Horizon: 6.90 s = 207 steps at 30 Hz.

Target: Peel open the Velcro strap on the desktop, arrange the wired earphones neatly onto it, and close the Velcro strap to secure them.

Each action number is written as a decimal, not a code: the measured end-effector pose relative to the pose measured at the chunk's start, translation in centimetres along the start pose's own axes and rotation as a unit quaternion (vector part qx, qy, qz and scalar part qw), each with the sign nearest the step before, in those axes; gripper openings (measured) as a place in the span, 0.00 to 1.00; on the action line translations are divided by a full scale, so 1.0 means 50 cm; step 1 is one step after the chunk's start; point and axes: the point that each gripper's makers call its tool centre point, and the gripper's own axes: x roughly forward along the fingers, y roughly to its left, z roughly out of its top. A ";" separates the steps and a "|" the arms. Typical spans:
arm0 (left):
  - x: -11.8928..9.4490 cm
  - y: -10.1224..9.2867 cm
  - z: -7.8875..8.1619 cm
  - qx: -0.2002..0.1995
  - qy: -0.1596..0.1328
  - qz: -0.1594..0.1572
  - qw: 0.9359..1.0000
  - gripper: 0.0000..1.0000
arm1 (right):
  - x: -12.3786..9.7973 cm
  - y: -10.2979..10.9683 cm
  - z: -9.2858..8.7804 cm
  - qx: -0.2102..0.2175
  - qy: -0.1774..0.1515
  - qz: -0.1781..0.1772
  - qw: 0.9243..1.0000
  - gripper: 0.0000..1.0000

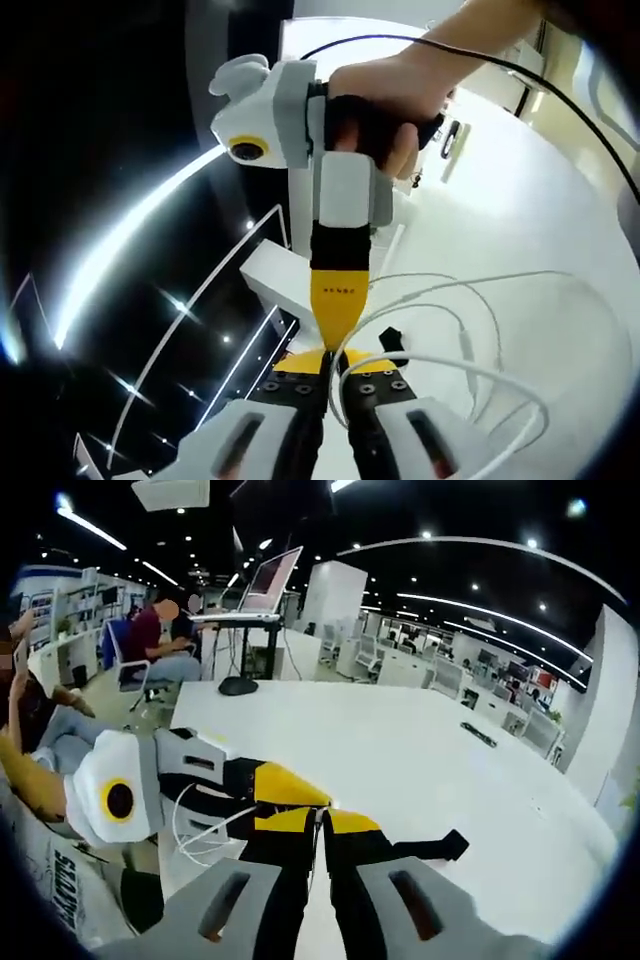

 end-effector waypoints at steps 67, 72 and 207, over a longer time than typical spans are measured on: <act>0.081 0.035 0.023 -0.056 0.125 -0.135 0.981 0.08 | -0.135 0.095 -0.006 0.056 -0.197 0.023 0.978 0.05; 0.098 0.035 0.012 -0.057 0.167 -0.146 0.973 0.08 | -0.147 0.091 -0.003 0.048 -0.216 -0.012 0.975 0.05; -0.017 -0.052 0.120 -0.062 -0.007 -0.168 0.984 0.13 | -0.154 0.085 -0.022 0.081 -0.181 0.096 0.975 0.05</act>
